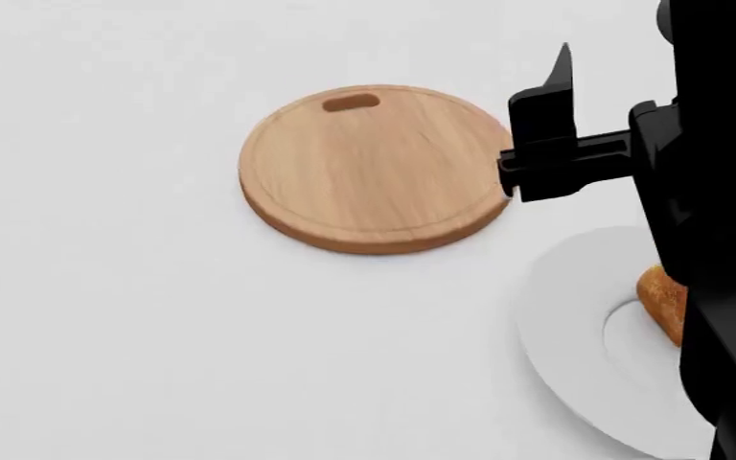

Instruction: Place all breads on the cutting board.

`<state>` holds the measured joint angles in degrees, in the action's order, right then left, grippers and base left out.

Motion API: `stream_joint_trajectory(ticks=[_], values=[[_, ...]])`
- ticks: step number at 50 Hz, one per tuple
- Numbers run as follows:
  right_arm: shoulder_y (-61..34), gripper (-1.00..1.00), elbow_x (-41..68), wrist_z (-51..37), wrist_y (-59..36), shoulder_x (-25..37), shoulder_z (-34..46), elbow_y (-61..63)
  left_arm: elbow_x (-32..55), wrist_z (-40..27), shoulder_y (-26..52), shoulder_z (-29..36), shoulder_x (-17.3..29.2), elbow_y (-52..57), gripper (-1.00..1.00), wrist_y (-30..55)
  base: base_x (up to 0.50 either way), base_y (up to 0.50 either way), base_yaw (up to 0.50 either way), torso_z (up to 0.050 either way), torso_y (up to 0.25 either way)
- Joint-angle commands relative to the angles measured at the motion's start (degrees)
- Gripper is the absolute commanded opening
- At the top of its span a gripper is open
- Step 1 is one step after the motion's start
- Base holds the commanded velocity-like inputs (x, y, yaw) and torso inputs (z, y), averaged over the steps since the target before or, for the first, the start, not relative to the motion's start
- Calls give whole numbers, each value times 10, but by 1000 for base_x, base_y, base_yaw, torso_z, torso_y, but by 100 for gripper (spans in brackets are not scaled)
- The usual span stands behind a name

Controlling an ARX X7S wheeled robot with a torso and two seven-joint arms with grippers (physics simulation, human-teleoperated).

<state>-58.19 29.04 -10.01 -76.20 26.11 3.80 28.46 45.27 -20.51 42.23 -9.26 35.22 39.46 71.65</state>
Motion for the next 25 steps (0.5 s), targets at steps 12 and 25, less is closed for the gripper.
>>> stream_joint_trajectory(ticks=[12,25], values=[[-4,100,-1,13,-21,-10,-11,-2,1,9,4,-18,-7,4,100,6,500,0,0,0,2],[-6,100,4,12,-24,-9,-9,-3,1,10,2,-14,-6,0,100,-2,500,0,0,0,1]])
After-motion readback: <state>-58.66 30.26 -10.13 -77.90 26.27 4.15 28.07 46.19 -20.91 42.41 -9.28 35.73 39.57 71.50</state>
